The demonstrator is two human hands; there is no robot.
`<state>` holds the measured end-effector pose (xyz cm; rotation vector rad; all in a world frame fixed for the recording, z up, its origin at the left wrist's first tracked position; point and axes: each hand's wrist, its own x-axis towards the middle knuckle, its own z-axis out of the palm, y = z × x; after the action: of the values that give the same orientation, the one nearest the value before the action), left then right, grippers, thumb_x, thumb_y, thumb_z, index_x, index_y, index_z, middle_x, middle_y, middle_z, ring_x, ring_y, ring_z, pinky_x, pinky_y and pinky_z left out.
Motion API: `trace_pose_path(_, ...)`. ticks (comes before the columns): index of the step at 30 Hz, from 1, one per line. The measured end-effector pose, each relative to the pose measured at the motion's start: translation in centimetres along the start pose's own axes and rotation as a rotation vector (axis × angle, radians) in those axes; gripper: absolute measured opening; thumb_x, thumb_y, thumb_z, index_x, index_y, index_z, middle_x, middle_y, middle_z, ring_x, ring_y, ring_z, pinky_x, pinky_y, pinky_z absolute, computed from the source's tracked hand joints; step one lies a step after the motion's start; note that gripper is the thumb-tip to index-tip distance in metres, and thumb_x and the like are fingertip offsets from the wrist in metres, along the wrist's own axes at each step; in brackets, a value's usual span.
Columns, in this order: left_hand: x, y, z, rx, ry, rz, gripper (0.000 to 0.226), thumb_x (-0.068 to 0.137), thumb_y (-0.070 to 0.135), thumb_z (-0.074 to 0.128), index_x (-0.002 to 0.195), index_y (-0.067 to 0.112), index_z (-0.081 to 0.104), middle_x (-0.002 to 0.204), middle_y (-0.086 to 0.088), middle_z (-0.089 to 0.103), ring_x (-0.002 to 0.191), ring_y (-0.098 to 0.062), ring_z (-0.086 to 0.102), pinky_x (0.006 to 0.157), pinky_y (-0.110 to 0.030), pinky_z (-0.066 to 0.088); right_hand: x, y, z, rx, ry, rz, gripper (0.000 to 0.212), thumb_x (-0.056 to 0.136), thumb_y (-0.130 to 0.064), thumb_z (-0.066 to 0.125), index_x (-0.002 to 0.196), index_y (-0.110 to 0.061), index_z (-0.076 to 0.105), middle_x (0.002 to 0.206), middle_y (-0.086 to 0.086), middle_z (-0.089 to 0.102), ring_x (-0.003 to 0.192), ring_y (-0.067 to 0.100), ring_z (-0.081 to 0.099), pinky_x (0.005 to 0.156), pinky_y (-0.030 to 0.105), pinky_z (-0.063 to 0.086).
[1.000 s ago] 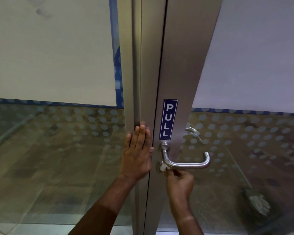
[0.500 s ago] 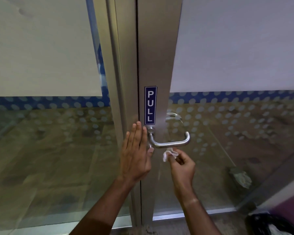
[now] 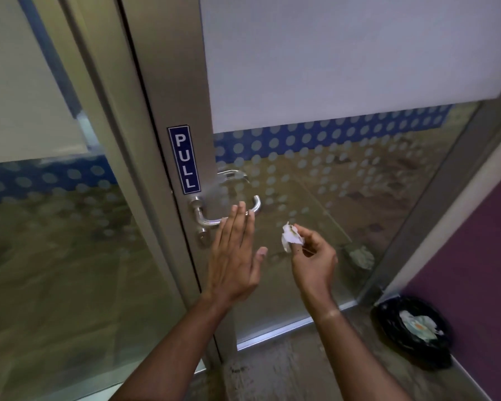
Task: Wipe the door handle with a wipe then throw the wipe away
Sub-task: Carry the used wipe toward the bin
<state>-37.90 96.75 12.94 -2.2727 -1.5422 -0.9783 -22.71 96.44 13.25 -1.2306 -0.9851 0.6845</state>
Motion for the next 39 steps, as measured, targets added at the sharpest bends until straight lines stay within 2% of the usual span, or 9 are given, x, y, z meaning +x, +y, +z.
trace_pose_path(5, 1.1, 4.5, 1.9, -0.063, -0.063, 0.035, 0.073, 0.093, 0.036, 0.045, 0.154, 0.003, 0.023, 0.164, -0.015, 0.013, 0.153, -0.025, 0.008, 0.124, -0.042, 0.009, 1.5, 0.0, -5.2, -0.069, 0.113, -0.062, 0.018, 0.086, -0.015, 0.072, 0.102, -0.020, 0.077, 0.091, -0.010, 0.076, 0.082, -0.001, 0.070, 0.067, 0.011, 0.050)
trace_pose_path(10, 2.1, 10.4, 4.3, -0.136, -0.119, 0.075, 0.074, 0.092, 0.037, 0.045, 0.153, 0.004, 0.023, 0.163, -0.016, 0.015, 0.152, -0.026, 0.010, 0.122, -0.043, 0.012, 3.5, 0.0, -11.9, -0.112, 0.201, -0.081, 0.024, 0.086, -0.009, 0.069, 0.106, -0.020, 0.076, 0.100, -0.004, 0.074, 0.087, 0.004, 0.071, 0.080, 0.022, 0.056)
trace_pose_path(17, 3.2, 21.3, 9.6, -0.200, -0.220, 0.145, 0.075, 0.092, 0.040, 0.043, 0.154, 0.004, 0.023, 0.164, -0.016, 0.013, 0.152, -0.027, 0.010, 0.121, -0.045, 0.015, 5.3, 0.4, -23.9, -0.294, 0.293, -0.115, 0.038, 0.079, -0.003, 0.068, 0.112, -0.022, 0.073, 0.099, -0.005, 0.066, 0.082, -0.002, 0.063, 0.081, 0.013, 0.049)
trace_pose_path(23, 3.8, 31.6, 15.3, -0.268, -0.312, 0.223, 0.075, 0.092, 0.040, 0.041, 0.156, 0.006, 0.019, 0.165, -0.013, 0.008, 0.153, -0.025, 0.005, 0.122, -0.046, 0.014, 7.0, 2.2, -34.8, -0.368, 0.350, -0.070, 0.046, 0.078, 0.010, 0.058, 0.113, -0.016, 0.072, 0.096, -0.006, 0.065, 0.084, 0.013, 0.064, 0.078, 0.023, 0.051)
trace_pose_path(26, 4.3, 35.2, 17.6, -0.289, -0.353, 0.260, 0.076, 0.093, 0.042, 0.039, 0.156, 0.007, 0.016, 0.165, -0.014, 0.006, 0.153, -0.025, 0.003, 0.123, -0.045, 0.012, 8.1, 3.3, -38.2, -0.402, 0.411, -0.077, 0.042, 0.079, 0.010, 0.060, 0.111, -0.014, 0.073, 0.097, -0.006, 0.068, 0.089, 0.011, 0.066, 0.080, 0.017, 0.051)
trace_pose_path(29, 4.9, 37.8, 19.9, -0.299, -0.392, 0.310, 0.076, 0.093, 0.042, 0.039, 0.156, 0.007, 0.015, 0.165, -0.014, 0.006, 0.153, -0.025, 0.003, 0.123, -0.044, 0.010, 9.3, 4.7, -40.8, -0.409, 0.468, -0.067, 0.041, 0.080, 0.008, 0.060, 0.112, -0.015, 0.072, 0.103, -0.004, 0.071, 0.091, 0.009, 0.066, 0.076, 0.005, 0.045)
trace_pose_path(32, 5.8, 39.4, 22.7, -0.303, -0.421, 0.353, 0.076, 0.094, 0.042, 0.039, 0.156, 0.007, 0.014, 0.165, -0.015, 0.006, 0.153, -0.024, 0.002, 0.123, -0.040, 0.007, 10.6, 6.6, -42.9, -0.450, 0.512, -0.041, 0.037, 0.082, 0.001, 0.063, 0.113, -0.017, 0.072, 0.108, -0.004, 0.073, 0.094, 0.011, 0.068, 0.083, 0.017, 0.051)
trace_pose_path(36, 7.3, 40.9, 27.5, -0.328, -0.469, 0.394, 0.076, 0.095, 0.043, 0.040, 0.157, 0.007, 0.013, 0.165, -0.014, 0.005, 0.153, -0.024, 0.001, 0.123, -0.040, 0.007, 12.9, 9.6, -45.3, -0.476, 0.572, 0.013, 0.031, 0.084, -0.001, 0.066, 0.109, -0.019, 0.072, 0.102, -0.005, 0.075, 0.086, 0.010, 0.069, 0.072, 0.011, 0.051)
trace_pose_path(39, 8.7, 41.9, 31.1, -0.366, -0.492, 0.421, 0.075, 0.095, 0.043, 0.040, 0.157, 0.009, 0.013, 0.165, -0.013, 0.005, 0.153, -0.023, 0.001, 0.124, -0.040, 0.008, 14.4, 11.7, -47.1, -0.556, 0.618, 0.057, 0.026, 0.085, -0.001, 0.067, 0.104, -0.017, 0.074, 0.096, -0.003, 0.071, 0.081, 0.010, 0.067, 0.070, 0.019, 0.054)
